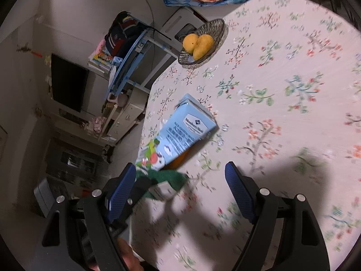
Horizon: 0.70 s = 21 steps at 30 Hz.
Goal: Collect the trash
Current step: 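Grasp the green plush item with the left gripper while the right gripper grasps the blue milk carton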
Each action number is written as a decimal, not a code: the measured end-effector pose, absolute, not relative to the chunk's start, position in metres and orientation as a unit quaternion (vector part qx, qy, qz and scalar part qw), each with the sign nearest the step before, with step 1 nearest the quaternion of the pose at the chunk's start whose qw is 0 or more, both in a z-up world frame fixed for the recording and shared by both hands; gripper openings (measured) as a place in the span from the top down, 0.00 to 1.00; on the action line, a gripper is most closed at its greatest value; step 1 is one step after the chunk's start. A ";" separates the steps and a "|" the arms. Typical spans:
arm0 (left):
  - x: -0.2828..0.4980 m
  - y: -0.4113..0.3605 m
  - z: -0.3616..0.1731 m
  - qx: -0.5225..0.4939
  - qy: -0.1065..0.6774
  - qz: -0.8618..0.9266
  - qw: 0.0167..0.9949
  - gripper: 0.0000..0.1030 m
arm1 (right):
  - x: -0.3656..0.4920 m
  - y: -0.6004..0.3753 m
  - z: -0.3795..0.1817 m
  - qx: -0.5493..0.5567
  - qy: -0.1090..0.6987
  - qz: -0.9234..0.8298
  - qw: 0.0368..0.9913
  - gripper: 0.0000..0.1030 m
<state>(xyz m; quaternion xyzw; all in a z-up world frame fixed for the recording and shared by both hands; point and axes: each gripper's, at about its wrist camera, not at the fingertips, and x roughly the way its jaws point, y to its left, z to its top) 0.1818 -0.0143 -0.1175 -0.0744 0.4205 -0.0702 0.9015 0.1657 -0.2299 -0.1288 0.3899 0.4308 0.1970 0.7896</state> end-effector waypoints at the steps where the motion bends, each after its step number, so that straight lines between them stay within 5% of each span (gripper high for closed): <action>1: 0.184 -0.014 -0.118 -0.076 0.424 -0.075 0.900 0.38 | 0.169 -0.228 -0.129 0.396 0.431 0.197 0.787 0.24; 3: 0.187 -0.013 -0.121 -0.086 0.434 -0.099 0.891 0.67 | 0.172 -0.225 -0.130 0.410 0.429 0.198 0.780 0.24; 6: 0.184 -0.014 -0.120 -0.085 0.433 -0.116 0.890 0.78 | 0.177 -0.222 -0.130 0.422 0.430 0.191 0.775 0.24; 18: 0.150 0.012 -0.115 -0.137 0.461 -0.149 0.864 0.82 | 0.205 -0.216 -0.135 0.454 0.429 0.125 0.771 0.25; 21: 0.147 0.015 -0.117 -0.139 0.464 -0.145 0.863 0.82 | 0.212 -0.210 -0.139 0.444 0.440 0.121 0.771 0.38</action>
